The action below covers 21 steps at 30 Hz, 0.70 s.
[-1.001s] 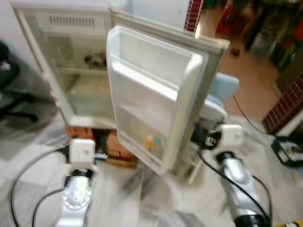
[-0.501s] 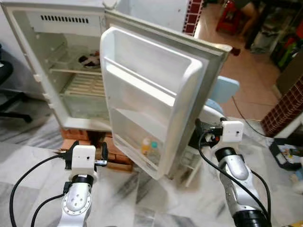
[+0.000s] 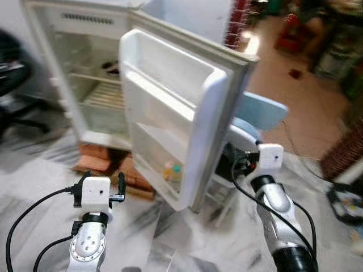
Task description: Restocking fridge
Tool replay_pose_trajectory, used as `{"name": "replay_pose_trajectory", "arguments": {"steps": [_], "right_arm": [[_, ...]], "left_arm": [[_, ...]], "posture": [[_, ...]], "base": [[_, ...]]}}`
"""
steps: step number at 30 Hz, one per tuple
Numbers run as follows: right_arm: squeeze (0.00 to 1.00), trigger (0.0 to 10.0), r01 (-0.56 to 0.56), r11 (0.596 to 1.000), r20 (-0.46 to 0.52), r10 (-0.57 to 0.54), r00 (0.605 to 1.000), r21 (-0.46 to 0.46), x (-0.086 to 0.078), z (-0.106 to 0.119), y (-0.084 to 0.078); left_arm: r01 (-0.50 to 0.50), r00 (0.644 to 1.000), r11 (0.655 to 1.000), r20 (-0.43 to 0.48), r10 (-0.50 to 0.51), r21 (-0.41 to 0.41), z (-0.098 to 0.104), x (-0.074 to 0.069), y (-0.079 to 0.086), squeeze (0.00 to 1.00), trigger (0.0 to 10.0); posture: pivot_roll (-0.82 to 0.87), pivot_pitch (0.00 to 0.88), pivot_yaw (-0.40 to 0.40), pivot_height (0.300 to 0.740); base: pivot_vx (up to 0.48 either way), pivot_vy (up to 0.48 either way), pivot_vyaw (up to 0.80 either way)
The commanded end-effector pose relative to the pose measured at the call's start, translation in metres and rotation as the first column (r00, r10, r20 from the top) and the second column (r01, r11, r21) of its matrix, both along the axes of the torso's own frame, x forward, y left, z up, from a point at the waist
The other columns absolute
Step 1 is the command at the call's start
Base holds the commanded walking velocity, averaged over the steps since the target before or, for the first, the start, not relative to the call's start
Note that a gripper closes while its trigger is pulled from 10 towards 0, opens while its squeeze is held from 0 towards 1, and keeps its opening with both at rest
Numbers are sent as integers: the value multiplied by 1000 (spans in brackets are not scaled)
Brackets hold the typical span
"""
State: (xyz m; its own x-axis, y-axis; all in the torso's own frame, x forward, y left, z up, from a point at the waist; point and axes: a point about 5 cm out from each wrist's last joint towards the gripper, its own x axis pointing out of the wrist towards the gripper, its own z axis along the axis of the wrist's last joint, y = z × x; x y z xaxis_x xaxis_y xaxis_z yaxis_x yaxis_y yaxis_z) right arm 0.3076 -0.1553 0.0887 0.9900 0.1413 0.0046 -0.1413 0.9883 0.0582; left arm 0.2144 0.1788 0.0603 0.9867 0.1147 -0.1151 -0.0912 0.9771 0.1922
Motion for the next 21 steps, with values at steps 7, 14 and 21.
{"name": "replay_pose_trajectory", "arguments": {"steps": [7, 14, 21], "right_arm": [[0, 10000, 21, 996, -64, -26, 998, -86, 25, 1, 21], [0, 10000, 104, 994, -166, -110, 980, -42, 38, 0, 21], [0, 10000, -61, 958, -105, 94, 990, 279, 46, 18, 57]], "left_arm": [[7, 1000, 1000, 20, -7, -3, 5, 8, -2, 0, 10000], [1, 1000, 1000, 20, -1, -3, 4, 7, -2, 0, 10000], [23, 1000, 1000, 5, -23, -14, 1, 7, -9, 0, 10000]], "posture": [[139, 0, -76, 740], [155, 0, -89, 740], [148, 0, -84, 740]], "base": [[0, 0, 0], [0, 0, 0], [0, 0, 0]]}}
